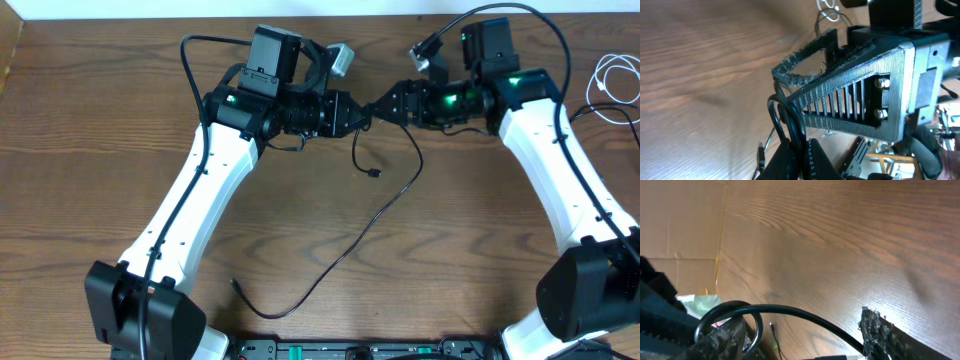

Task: Untangle cables

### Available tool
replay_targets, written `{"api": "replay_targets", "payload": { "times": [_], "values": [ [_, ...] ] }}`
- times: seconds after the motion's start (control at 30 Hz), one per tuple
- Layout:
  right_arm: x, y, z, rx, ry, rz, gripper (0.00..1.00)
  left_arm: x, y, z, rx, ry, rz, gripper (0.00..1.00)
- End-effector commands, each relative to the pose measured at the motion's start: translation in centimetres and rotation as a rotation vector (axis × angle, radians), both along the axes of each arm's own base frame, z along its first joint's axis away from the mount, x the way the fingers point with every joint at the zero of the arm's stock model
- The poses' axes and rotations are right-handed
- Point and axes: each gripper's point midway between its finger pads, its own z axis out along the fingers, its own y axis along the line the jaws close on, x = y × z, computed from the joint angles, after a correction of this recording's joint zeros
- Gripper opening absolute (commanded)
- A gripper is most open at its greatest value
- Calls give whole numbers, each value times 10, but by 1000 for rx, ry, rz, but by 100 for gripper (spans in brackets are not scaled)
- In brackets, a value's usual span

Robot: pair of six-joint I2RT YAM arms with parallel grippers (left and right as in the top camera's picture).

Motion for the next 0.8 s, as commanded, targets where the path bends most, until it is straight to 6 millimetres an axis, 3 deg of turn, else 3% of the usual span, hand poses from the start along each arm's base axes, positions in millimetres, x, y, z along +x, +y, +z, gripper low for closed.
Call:
{"api": "replay_targets", "payload": {
  "times": [0.0, 0.4, 0.53, 0.7, 0.77],
  "values": [
    [-4, 9, -9, -52, 55, -57, 70, 1, 1, 4, 6, -6, 13, 7],
    [5, 4, -30, -234, 43, -200, 70, -3, 1, 2, 4, 29, 19, 8],
    [6, -25, -45, -371, 60, -283, 69, -3, 2, 1, 10, 34, 22, 7],
    [-5, -87, -66, -633, 122, -407, 66, -2, 7, -5, 41, 41, 44, 7],
    [-10, -101, -69, -700, 131, -421, 65, -2, 7, -5, 41, 41, 44, 7]
  ]
}}
